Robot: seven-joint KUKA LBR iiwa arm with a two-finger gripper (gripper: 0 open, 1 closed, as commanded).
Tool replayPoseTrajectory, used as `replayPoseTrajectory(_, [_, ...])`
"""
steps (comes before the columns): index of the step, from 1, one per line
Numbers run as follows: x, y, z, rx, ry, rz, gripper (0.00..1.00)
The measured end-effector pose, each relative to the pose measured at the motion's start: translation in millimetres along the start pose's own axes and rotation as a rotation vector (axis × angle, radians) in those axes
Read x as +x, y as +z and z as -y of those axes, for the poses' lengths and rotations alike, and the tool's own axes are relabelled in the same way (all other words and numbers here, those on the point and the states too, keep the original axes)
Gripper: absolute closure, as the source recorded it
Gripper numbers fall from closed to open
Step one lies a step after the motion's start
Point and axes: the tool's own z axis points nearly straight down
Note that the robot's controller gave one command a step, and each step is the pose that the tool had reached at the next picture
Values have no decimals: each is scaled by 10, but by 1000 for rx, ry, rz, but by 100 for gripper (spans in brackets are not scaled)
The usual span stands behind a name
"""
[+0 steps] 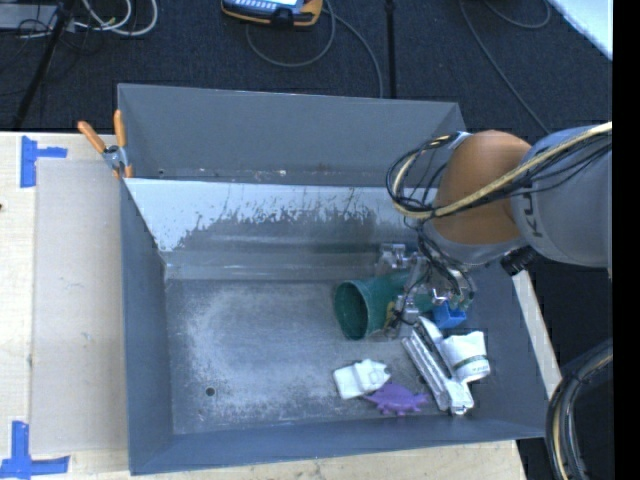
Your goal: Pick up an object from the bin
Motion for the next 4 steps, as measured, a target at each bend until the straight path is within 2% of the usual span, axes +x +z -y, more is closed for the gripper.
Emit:
replayPoseTrajectory(1, [-100,192,-161,1,29,5,100])
replayPoseTrajectory(2, [-100,192,-161,1,28,5,100])
replayPoseTrajectory(3, [-167,-900,-118,1,36,6,100])
replayPoseTrajectory(4, [-166,-899,-116,1,36,6,100])
